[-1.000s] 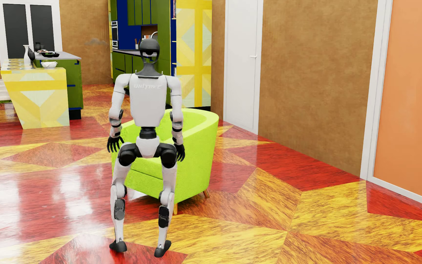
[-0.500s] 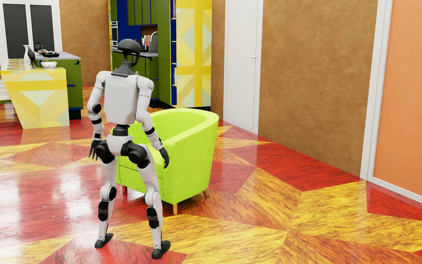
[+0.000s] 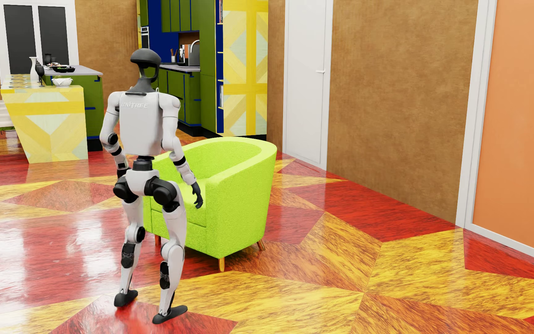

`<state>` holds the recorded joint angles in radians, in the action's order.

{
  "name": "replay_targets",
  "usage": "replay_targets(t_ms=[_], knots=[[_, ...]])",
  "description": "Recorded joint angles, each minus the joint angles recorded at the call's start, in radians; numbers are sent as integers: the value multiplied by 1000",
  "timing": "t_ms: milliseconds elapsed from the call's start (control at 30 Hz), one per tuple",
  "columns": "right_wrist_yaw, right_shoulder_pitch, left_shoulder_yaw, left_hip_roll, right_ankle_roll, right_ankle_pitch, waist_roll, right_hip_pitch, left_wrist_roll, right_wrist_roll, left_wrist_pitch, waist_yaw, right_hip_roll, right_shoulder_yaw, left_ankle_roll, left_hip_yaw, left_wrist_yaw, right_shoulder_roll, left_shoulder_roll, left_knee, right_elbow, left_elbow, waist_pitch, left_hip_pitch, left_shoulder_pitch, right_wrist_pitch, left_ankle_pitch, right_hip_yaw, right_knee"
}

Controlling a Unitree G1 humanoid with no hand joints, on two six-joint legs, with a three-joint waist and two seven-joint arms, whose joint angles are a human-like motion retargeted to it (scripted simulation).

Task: Walk towards the armchair

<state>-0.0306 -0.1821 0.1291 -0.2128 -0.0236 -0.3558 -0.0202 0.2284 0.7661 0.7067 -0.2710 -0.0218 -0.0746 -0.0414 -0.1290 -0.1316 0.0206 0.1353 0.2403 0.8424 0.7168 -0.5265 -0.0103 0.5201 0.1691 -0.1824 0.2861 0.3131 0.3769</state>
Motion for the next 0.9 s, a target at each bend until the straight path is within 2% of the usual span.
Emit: replay_targets(t_ms=[67,133,167,200,233,300,400,467,500,567,600,633,700,733,767,800,833,867,900], knots=[[-31,19,-9,-148,-14,18,-3,-9,8,-38,-34,4,6,10,58,-100,-49,1,-26,-59,-31,-70,4,-18,31,-11,-45,-33,-23],[-60,2,-5,-228,-32,30,-4,-23,7,-80,-62,11,7,47,88,-138,-77,1,-39,-209,-70,-148,8,-68,50,22,-125,-68,-42],[-70,-5,6,-232,-43,34,-4,-33,5,-94,-68,14,3,58,106,-116,-90,-4,-40,-290,-81,-185,9,-93,57,35,-163,-85,-50],[-72,-13,18,-223,-57,36,-5,-42,0,-101,-70,16,-6,64,82,-78,-106,-5,-40,-360,-87,-217,11,-121,62,43,-214,-100,-54],[-69,-19,28,-209,-74,36,-7,-49,-7,-102,-71,16,-20,65,0,-55,-120,-2,-41,-402,-86,-241,13,-153,66,43,-242,-112,-54],[-62,-28,38,-181,-114,39,-13,-54,-20,-96,-76,14,-67,67,-71,-94,-116,9,-58,-422,-72,-262,16,-207,65,25,-165,-137,-38],[-56,-51,60,-81,-140,69,-2,-25,-39,-102,-60,14,-180,93,-9,-150,-50,19,-87,-401,-51,-264,14,-237,42,-9,-88,-173,28],[-36,-55,101,-10,-114,118,13,2,-44,-87,-49,10,-250,93,25,-178,-33,-5,-89,-405,-34,-256,13,-253,7,-33,-59,-186,74],[-20,-57,117,22,-72,142,20,17,-49,-74,-45,8,-283,91,42,-193,-29,-13,-86,-418,-30,-252,13,-266,-14,-37,-53,-178,91],[-12,-55,129,69,43,198,33,34,-71,-56,-49,6,-351,100,70,-224,-8,-34,-81,-448,-19,-242,14,-290,-49,-43,-47,-57,118],[-16,-59,131,83,70,187,37,41,-84,-54,-51,2,-358,113,81,-233,7,-38,-77,-449,-17,-245,14,-294,-69,-39,-42,-13,136],[-26,-58,137,91,20,159,38,60,-95,-49,-51,-5,-330,122,91,-239,16,-45,-69,-440,-15,-247,14,-293,-84,-37,-33,-35,168],[-37,-52,153,95,-140,78,36,96,-112,-38,-47,-13,-219,134,107,-248,20,-53,-46,-421,-13,-243,15,-290,-104,-33,-16,-141,224],[-25,-48,157,95,-181,44,34,105,-121,-35,-46,-13,-148,136,114,-257,23,-52,-34,-418,-12,-238,17,-293,-109,-31,-10,-206,232],[-7,-44,155,94,-168,20,33,103,-131,-34,-46,-9,-115,136,120,-270,29,-49,-26,-419,-11,-233,20,-298,-109,-29,-6,-204,228],[8,-39,150,93,-128,7,33,84,-143,-32,-49,-3,-122,134,126,-285,37,-45,-20,-426,-10,-229,24,-307,-107,-27,-5,-131,201],[14,-35,144,94,-59,17,35,57,-154,-30,-52,0,-127,131,130,-295,45,-42,-17,-438,-8,-227,28,-315,-103,-27,-5,-67,154],[13,-31,141,96,-17,28,36,28,-164,-28,-57,1,-127,132,133,-302,51,-42,-16,-449,-7,-231,32,-324,-100,-29,-7,-28,102],[4,-20,142,96,-13,36,36,5,-170,-27,-63,0,-118,130,135,-306,53,-49,-16,-458,-2,-232,35,-333,-92,-39,-9,-23,57]])
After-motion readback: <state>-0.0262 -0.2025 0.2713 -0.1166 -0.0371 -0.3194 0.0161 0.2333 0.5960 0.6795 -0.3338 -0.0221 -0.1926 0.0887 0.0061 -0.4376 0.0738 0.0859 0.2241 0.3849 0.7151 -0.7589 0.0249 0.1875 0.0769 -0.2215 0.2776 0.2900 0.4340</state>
